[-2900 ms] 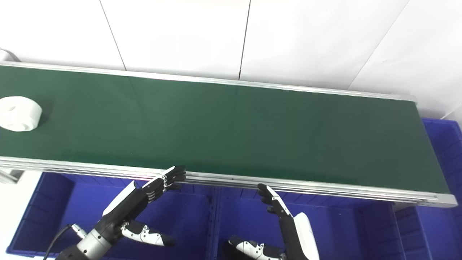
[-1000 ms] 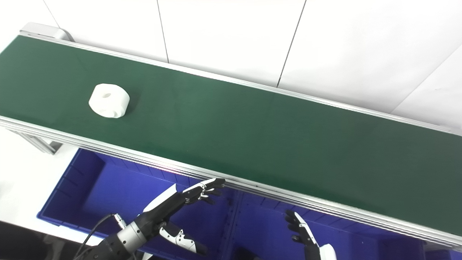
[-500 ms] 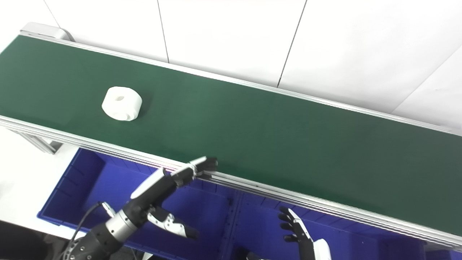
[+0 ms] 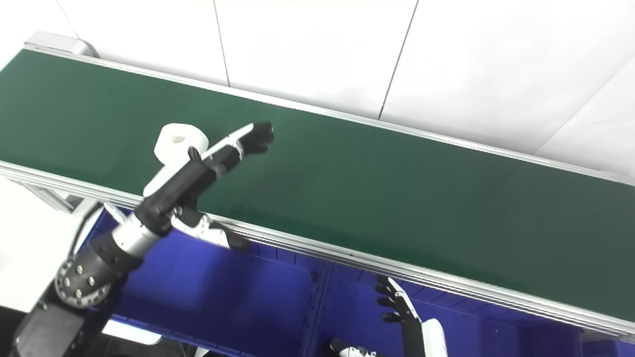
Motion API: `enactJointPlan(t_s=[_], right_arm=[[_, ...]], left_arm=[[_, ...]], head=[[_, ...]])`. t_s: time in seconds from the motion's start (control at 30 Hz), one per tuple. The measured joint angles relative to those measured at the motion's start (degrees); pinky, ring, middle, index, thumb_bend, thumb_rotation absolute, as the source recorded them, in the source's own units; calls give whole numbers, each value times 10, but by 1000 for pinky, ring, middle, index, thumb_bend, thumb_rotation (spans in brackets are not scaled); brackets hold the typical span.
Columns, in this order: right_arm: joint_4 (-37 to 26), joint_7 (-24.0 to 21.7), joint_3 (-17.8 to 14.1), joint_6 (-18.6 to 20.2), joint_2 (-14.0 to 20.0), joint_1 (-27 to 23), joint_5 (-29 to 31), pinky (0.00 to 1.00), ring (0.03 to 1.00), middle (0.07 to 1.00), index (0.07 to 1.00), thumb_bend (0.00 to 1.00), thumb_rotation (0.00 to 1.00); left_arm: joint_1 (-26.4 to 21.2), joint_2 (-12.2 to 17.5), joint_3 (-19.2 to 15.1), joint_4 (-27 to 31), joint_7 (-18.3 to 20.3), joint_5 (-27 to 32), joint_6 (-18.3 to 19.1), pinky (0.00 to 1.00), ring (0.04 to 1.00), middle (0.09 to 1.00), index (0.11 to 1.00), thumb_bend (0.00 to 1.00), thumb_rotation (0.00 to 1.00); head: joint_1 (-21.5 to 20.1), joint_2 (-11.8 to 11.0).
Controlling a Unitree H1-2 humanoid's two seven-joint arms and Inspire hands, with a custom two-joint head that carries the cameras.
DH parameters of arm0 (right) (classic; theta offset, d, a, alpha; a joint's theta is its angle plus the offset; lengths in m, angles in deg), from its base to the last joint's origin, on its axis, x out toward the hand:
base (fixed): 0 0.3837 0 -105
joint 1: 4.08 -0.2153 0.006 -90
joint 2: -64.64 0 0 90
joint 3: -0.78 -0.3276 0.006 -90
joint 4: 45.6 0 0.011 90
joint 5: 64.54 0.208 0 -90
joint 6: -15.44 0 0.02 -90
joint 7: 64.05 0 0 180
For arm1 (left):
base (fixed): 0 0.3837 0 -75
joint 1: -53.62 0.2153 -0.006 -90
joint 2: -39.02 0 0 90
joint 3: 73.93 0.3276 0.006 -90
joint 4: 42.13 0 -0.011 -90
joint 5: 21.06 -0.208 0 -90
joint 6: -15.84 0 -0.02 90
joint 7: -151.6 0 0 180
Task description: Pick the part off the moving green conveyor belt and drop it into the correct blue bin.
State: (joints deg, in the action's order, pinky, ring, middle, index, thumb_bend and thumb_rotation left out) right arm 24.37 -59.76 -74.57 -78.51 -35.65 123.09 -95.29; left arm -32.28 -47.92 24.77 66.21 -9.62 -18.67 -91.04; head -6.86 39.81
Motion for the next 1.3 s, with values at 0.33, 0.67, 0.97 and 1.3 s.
enactJointPlan(t_s=[0.33, 0.67, 0.97, 1.3], right_arm=[[8, 7, 4, -1, 0, -9, 0, 701, 788, 824, 855, 817, 268], [21, 11, 4, -18, 3, -8, 2, 709, 791, 827, 855, 814, 278], [21, 11, 4, -18, 4, -2, 2, 705, 788, 824, 855, 806, 270], [21, 11, 4, -18, 4, 0, 3, 736, 799, 828, 852, 799, 275]], left_arm=[[-78, 13, -33, -92, 1, -38, 0, 828, 885, 924, 930, 754, 253], [-126, 36, -35, -167, -2, -144, -5, 838, 898, 931, 941, 755, 199], [-146, 38, -22, -233, -19, -215, -24, 787, 895, 946, 952, 764, 119], [-159, 31, -5, -294, -87, -332, -24, 866, 950, 979, 1000, 779, 114]], head=[[-5, -8], [-4, -10], [-2, -10], [-3, -7]])
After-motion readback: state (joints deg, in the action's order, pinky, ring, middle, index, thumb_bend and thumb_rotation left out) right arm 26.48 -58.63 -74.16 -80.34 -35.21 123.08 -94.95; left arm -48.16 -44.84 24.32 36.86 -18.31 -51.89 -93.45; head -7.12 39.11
